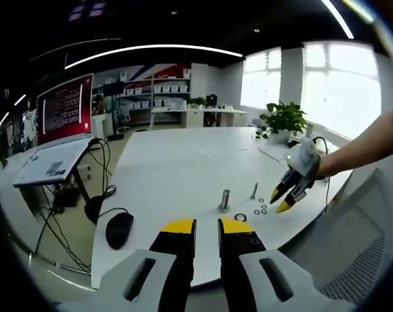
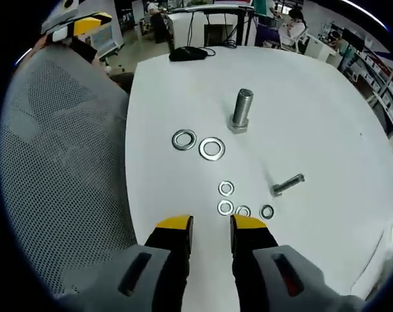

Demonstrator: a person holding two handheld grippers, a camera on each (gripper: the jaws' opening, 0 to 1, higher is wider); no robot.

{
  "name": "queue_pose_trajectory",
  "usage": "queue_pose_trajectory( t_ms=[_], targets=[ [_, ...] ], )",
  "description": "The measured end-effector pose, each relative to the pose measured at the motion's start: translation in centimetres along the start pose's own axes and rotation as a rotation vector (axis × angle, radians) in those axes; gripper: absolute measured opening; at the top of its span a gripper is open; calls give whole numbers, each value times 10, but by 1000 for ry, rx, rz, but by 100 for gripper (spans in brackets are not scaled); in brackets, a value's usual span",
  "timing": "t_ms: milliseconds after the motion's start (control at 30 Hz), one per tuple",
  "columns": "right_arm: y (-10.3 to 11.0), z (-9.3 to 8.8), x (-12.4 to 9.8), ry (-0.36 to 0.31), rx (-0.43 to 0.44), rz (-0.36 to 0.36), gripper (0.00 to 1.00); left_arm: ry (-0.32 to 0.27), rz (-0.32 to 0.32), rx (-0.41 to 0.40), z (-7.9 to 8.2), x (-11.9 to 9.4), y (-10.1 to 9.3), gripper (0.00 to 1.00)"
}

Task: Place the washer onto the threaded stud by aligning its center hole with the stud, sliding it down to the base, and recovering from edge contact or off-axis alignment until the washer reaches the visible bottom stop.

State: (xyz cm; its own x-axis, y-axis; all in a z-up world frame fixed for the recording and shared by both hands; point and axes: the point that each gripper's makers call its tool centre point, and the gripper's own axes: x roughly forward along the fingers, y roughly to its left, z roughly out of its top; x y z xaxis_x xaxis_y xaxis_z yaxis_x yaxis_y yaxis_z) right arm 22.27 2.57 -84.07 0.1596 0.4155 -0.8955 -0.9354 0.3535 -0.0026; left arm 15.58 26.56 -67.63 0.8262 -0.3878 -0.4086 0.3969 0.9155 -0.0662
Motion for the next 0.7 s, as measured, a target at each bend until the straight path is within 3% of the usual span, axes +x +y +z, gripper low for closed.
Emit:
queue_pose_trajectory(
  t_ms=[433, 700],
  targets=[
    [-2, -15, 23, 77, 32, 20, 24, 12, -4, 2, -2, 1, 0, 11],
    [-9, -7, 25, 74, 11, -5, 23, 14, -4, 2, -2, 1, 0, 11]
  ],
)
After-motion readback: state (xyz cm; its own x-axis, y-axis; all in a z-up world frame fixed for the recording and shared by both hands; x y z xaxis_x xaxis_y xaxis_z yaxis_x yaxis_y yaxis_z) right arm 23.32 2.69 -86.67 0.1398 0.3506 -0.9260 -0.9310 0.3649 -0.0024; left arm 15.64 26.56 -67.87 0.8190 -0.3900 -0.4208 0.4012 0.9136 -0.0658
